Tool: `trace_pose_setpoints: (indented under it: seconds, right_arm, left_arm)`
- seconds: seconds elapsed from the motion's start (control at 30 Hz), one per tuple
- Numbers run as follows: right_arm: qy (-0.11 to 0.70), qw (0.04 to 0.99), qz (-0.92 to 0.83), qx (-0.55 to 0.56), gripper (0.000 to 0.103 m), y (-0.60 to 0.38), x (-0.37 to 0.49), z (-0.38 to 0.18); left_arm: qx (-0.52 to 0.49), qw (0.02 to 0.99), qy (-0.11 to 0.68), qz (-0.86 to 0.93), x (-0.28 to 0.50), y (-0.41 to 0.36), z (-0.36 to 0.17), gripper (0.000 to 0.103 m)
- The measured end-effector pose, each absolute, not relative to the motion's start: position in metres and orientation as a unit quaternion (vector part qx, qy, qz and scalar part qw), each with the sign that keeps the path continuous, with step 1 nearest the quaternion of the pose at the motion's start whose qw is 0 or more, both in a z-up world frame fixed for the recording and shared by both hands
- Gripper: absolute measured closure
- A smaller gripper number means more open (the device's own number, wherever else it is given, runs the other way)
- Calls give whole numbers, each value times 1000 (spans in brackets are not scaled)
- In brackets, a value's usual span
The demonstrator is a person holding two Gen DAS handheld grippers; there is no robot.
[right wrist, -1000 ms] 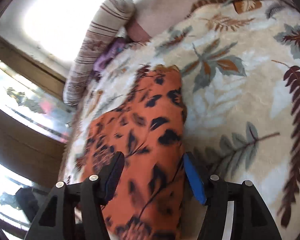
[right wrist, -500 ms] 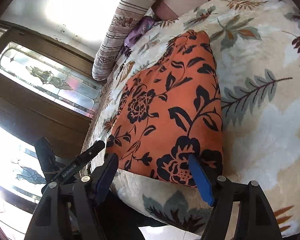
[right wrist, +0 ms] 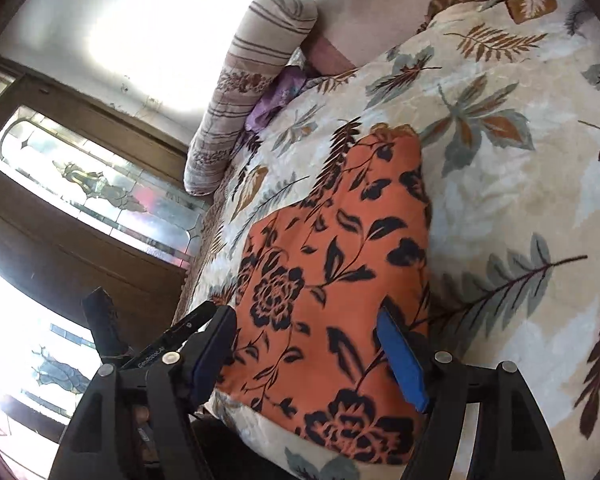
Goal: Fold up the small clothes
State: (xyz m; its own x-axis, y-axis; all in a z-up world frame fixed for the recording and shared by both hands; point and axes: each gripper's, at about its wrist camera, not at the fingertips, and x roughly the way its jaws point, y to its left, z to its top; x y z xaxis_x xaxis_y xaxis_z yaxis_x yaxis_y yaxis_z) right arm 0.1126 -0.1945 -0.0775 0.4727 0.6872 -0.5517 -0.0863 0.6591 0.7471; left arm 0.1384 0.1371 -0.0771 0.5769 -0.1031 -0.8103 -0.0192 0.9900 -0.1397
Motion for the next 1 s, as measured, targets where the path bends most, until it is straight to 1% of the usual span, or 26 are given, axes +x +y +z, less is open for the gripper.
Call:
trace_pose_setpoints:
  seconds: [0.13,0.23,0.3,0.43,0.47,0.57,0.63,0.7,0.8,0.87,0.93,1.0]
  right_arm:
    - [477,770,218,363,27,-209,155,-110]
    - [509,737,218,388,29,-208,180,-137]
    - [538,731,214,362,65,-197,190,-151]
    - [537,757,197,316,65,-185,187,-142]
    - [534,763,196,307,62,-183,185,-138]
    - [522,772,189,309,35,-190,169,-123]
    - [498,788,196,303,34,-195,150,-105]
    - [485,797,201,298,34,-199,129,-93]
    - [470,796,222,312,33,-201,92,-80]
    - [468,792,236,314,27,-197,75,-81]
    - [489,785,227,304,27,-188,66,-91]
    - [495,778,228,311,27,-189,53,-96]
  left_arm:
    - [-48,866,496,27,177,140,-114,14]
    - [-43,866,496,37,181,147,-124,14]
    - [-33,866,498,41,180,147,-128,13]
    - [-44,862,504,43,186,153,-128,13]
    - [-47,863,502,44,183,153,-124,13]
    - [-56,878,474,33,158,153,-96,14]
    - [-49,891,451,30,132,151,-80,14]
    - [-52,888,457,26,109,151,-79,14]
    - [-37,869,491,49,90,152,-109,14]
    - [-57,865,496,56,86,160,-125,13]
    - [-93,865,490,57,79,167,-116,14]
    - [-95,879,464,47,67,164,-96,14]
